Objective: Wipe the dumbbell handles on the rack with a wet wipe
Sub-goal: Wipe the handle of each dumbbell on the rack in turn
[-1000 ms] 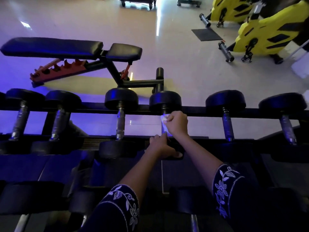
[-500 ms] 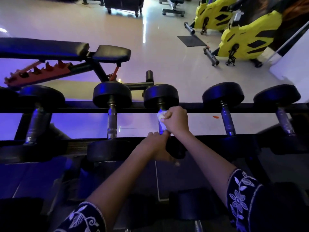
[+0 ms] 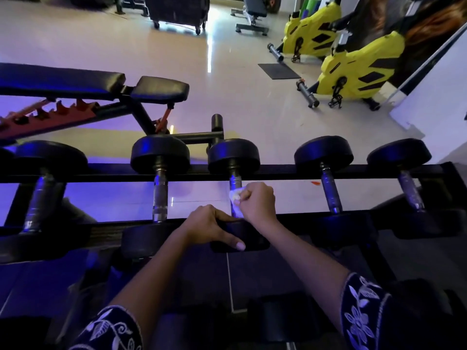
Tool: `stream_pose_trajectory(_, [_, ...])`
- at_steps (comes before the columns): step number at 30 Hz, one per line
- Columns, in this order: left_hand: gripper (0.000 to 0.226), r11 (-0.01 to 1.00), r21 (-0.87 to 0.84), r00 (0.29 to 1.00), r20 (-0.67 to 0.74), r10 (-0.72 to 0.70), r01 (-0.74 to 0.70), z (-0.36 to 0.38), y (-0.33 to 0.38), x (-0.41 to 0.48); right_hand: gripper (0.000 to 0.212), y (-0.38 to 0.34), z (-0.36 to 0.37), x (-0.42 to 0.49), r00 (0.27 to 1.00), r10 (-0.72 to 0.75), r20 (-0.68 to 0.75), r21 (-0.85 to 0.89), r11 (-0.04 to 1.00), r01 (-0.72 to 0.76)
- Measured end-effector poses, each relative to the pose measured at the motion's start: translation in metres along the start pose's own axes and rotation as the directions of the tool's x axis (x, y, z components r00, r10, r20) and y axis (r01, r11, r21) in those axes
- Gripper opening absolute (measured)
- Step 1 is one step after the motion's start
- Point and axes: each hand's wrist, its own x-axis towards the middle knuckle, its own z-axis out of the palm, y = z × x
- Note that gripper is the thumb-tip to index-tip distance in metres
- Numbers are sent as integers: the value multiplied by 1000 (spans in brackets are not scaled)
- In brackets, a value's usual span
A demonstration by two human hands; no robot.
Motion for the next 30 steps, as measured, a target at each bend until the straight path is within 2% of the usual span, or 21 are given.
stream_pose_trajectory(6, [58,986,-165,1000,28,2,3,1,-5,2,11,-21,-3,15,999,-19,-32,-26,999,18])
stream_pose_trajectory(10, [49,966,-258,999,48,14,-2,-1,-4,2,15,-17,-4,7,999,25,-33,-7,1000,-25])
stream_pose_trajectory(14, [52,953,-302,997,73,6,17,-2,-8,5,7,3,-1,-18,999,52,14,-6,999,-52])
stream_pose_trajectory(17, [52,947,-321,997,82,3,24,-2,-10,8,15,-9,2,1,999,23,-38,-6,1000,-23])
stream_pose_trajectory(19, [44,939,-342,996,86,1,28,-2,-10,8,12,-20,3,25,996,26,-88,46,999,-22])
stream_pose_trajectory(22, [41,931,-365,996,87,-2,34,-2,-10,8,13,-25,-1,42,994,71,-79,99,993,-63])
stream_pose_trajectory(27, [53,919,-390,993,119,-11,57,-4,-12,13,13,-6,0,-4,1000,7,14,-60,998,-7])
stream_pose_trajectory(30, [56,914,-397,990,137,-32,84,-5,-14,16,10,-14,0,8,1000,-8,-27,-69,998,6])
